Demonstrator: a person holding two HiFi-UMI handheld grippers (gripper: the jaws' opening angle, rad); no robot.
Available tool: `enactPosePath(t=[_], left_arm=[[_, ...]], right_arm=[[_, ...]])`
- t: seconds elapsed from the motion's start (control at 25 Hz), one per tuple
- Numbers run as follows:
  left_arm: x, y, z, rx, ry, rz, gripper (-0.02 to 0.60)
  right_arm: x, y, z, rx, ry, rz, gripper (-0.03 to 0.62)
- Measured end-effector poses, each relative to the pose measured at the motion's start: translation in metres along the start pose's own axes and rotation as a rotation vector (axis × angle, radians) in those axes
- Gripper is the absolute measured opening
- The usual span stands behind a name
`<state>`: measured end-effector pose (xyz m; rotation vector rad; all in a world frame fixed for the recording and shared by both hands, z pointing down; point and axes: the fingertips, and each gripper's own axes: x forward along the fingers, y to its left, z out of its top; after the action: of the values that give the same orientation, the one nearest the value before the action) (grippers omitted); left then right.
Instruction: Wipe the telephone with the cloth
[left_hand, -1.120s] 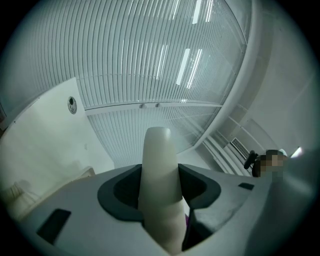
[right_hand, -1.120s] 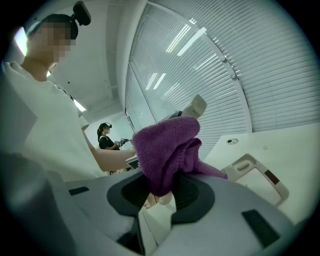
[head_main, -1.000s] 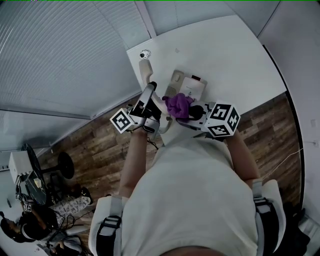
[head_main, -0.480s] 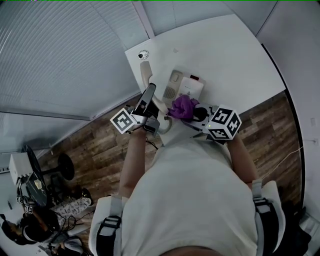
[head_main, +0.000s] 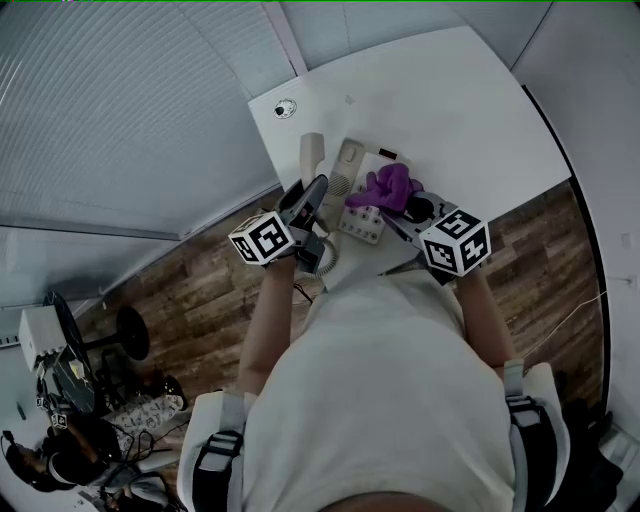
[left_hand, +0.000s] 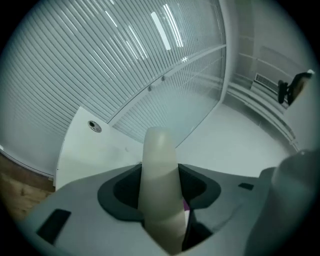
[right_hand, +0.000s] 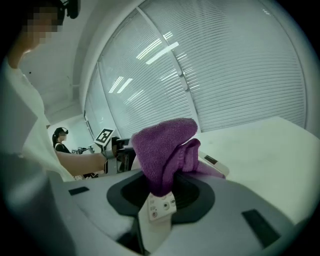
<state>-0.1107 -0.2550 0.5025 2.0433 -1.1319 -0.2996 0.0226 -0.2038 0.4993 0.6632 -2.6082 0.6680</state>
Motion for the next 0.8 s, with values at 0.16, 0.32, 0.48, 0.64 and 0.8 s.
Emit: enactPosePath(t=[0.16,0.32,0.48,0.64,0.8], left_arm=[[0.007,0.008,-0.013,0.075,0.053,0.059,0.224],[0.017,0.018,-0.024,0.162,0.097,0.109,0.224],[0.026,0.020,-0.031,0.203,0.129,0.128,0.224],[0.036,0.022,-0.037,0.268,0.174,0.162,0.225],[0.045,0.026,-0.043,0.336,0.239,0.195,0.224]], right_arm=[[-0.008,-0.014,0.005,0.044,-0.048,-0.063,0.120],[-0.013,-0.022,0.008,0.086,-0.085,-0.084,0.120],[-0.016,-0.027,0.010,0.104,-0.098,-0.100,0.120],[-0.019,-0.032,0.013,0.126,-0.109,-0.103,0.120],[-0.018,-0.035,0.013,0.135,-0.103,-0.101,0.120]])
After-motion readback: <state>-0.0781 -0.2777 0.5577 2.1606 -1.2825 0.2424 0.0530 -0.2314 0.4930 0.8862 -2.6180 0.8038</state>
